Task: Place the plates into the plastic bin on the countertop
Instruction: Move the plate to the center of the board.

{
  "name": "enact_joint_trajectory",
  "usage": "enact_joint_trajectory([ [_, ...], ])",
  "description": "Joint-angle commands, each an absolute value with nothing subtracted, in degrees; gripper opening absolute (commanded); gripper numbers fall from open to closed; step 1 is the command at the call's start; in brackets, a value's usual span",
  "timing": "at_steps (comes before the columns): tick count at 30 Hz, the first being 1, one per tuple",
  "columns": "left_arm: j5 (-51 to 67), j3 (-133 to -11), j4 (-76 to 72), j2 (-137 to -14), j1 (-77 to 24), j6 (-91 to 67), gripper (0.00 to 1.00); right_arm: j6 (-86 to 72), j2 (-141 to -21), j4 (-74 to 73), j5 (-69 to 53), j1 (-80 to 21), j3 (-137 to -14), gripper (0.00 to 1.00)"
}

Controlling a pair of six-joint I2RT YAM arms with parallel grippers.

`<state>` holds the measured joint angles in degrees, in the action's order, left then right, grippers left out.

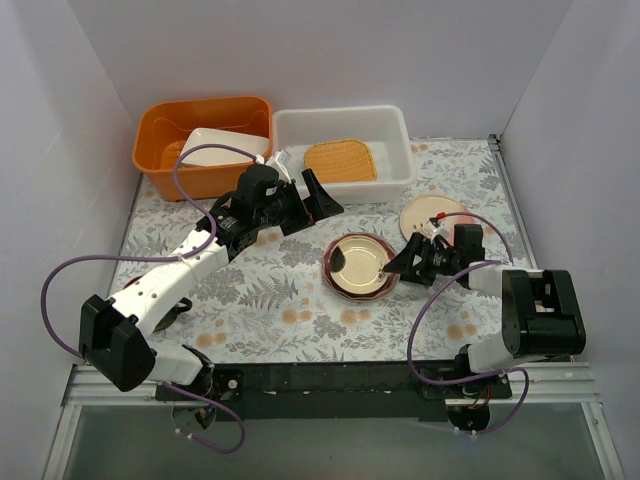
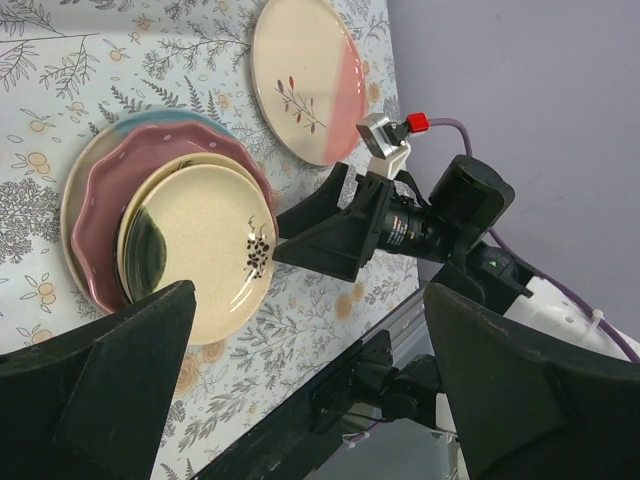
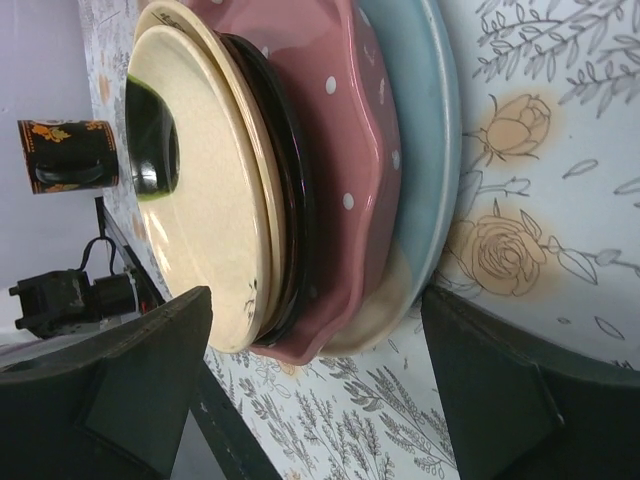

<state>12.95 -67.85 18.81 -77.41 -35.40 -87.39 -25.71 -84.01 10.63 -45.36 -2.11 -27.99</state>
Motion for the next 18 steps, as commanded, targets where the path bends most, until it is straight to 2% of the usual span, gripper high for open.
enact_joint_trajectory([
  [1, 13.89, -66.88, 18.37, -74.8, -35.6, -86.92, 0.98, -25.4, -87.18, 12.22, -43.86, -5.09, -30.76, 0.93],
  [18, 14.06, -66.45, 18.98, -74.53, -35.6, -86.84, 0.98, -28.3, -96.15, 10.91, -39.12, -23.11, -41.82, 0.91],
])
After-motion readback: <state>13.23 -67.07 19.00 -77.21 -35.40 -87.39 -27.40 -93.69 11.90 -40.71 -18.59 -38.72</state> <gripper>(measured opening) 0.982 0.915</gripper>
